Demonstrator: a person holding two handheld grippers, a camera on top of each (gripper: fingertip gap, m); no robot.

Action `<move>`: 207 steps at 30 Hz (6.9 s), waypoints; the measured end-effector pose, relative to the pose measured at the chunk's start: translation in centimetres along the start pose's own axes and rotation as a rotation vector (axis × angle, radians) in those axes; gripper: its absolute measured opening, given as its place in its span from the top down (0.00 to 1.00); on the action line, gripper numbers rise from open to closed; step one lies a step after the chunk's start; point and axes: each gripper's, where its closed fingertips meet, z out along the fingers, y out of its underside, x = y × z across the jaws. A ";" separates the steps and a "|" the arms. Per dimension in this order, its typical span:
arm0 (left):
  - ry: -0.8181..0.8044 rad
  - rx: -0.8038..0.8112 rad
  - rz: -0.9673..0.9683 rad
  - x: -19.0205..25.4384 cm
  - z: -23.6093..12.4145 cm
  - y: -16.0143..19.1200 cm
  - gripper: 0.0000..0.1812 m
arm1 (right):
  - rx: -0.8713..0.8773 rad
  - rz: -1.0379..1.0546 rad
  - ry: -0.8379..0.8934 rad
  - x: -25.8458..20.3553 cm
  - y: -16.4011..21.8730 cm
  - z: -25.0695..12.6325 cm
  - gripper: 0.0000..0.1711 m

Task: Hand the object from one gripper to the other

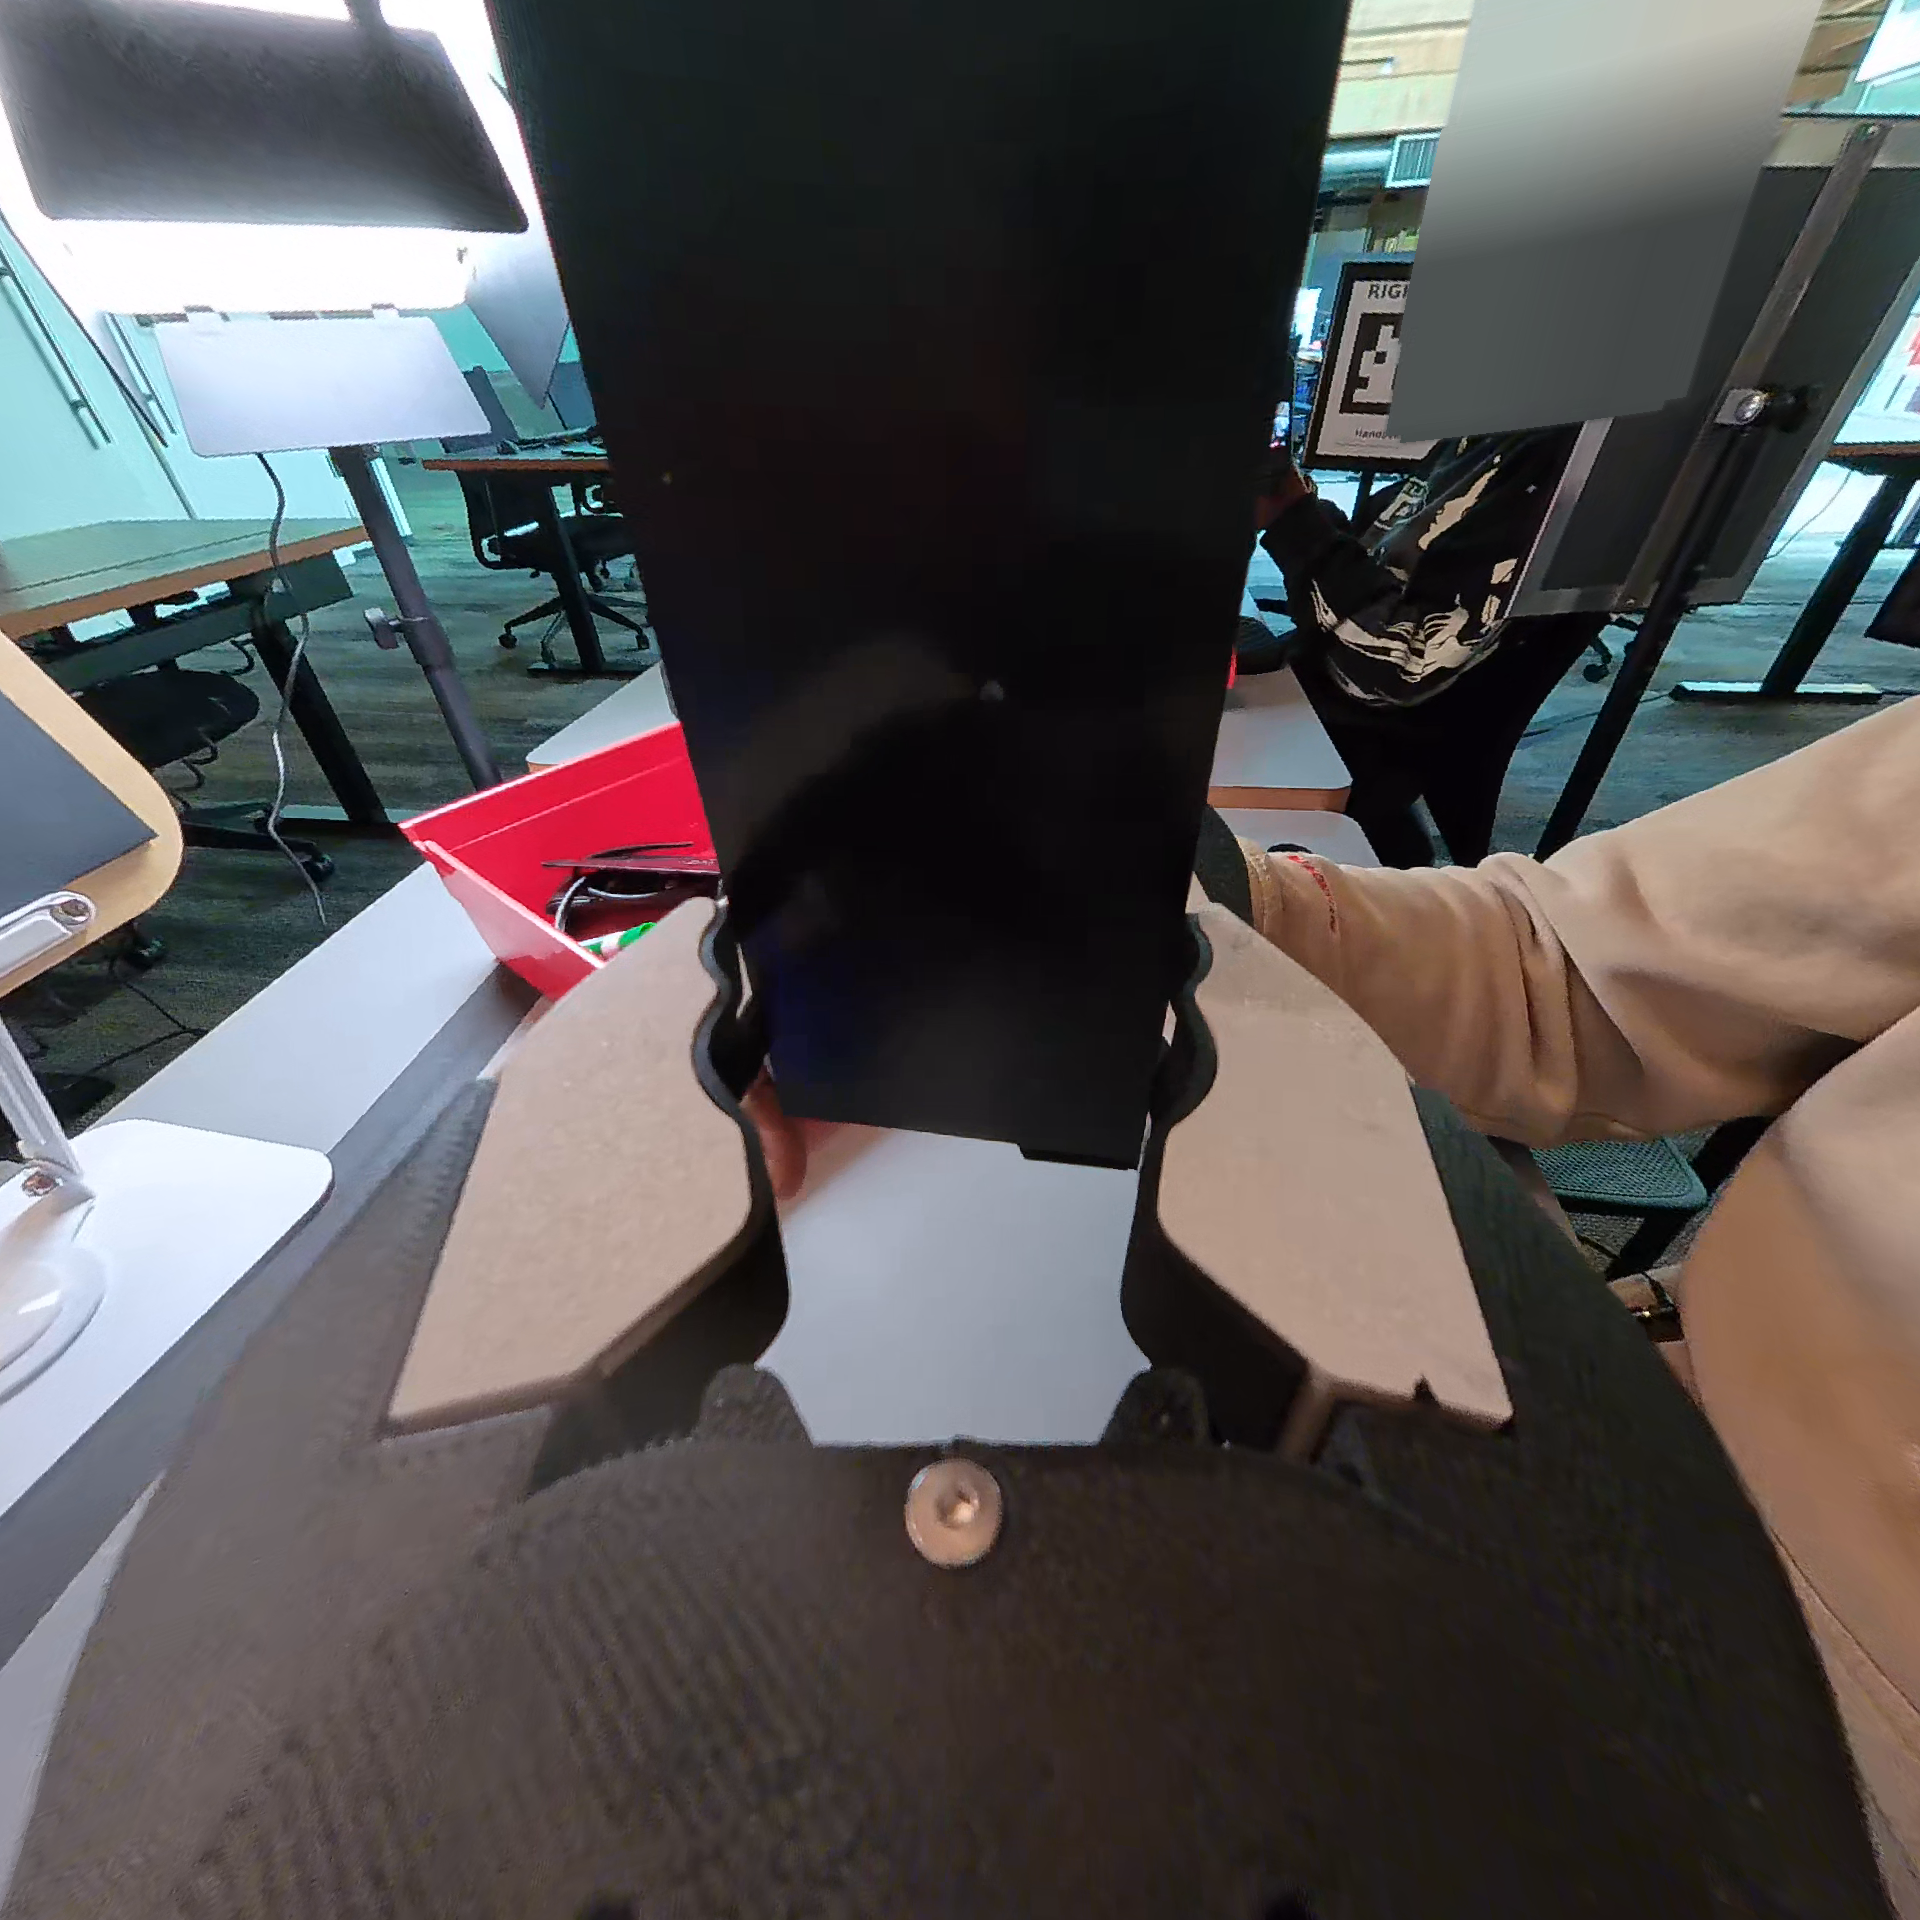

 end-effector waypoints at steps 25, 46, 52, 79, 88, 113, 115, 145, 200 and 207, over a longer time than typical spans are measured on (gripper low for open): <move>0.059 -0.103 -0.084 0.0 1.0 2.6 0.54 | 0.186 0.092 -0.020 0.7 -4.2 -4.7 0.48; 0.060 -0.007 -0.082 0.6 -1.4 -0.6 0.49 | 0.040 0.076 -0.064 -0.2 -1.5 -2.6 0.51; 0.047 -0.078 -0.045 0.9 -0.2 0.7 0.52 | -0.014 0.055 -0.081 -1.1 -0.3 -0.7 0.51; 0.103 -0.107 -0.045 1.4 -0.6 1.3 0.54 | 0.103 0.053 -0.081 -1.2 -3.6 -3.4 0.51; 0.073 -0.130 0.011 2.2 -0.6 0.6 0.49 | -0.071 0.004 -0.071 -1.5 -0.3 -1.0 0.51; 0.068 -0.209 0.044 2.2 1.7 3.2 0.52 | -0.005 -0.011 -0.063 -2.2 -2.9 -2.3 0.50; 0.069 -0.206 0.046 2.2 1.6 3.1 0.52 | -0.006 -0.025 -0.061 -2.1 -2.9 -2.5 0.51; 0.067 -0.135 0.126 2.9 -0.7 0.4 0.54 | -0.131 -0.086 -0.056 -2.7 -0.9 -1.1 0.51; 0.059 -0.631 0.220 0.9 -3.5 8.4 0.99 | -0.178 -0.120 -0.021 -1.6 -0.1 -3.8 0.79; -0.241 -0.449 0.251 -4.4 -3.4 5.8 0.90 | -0.273 -0.338 0.235 1.1 -0.1 -3.2 0.99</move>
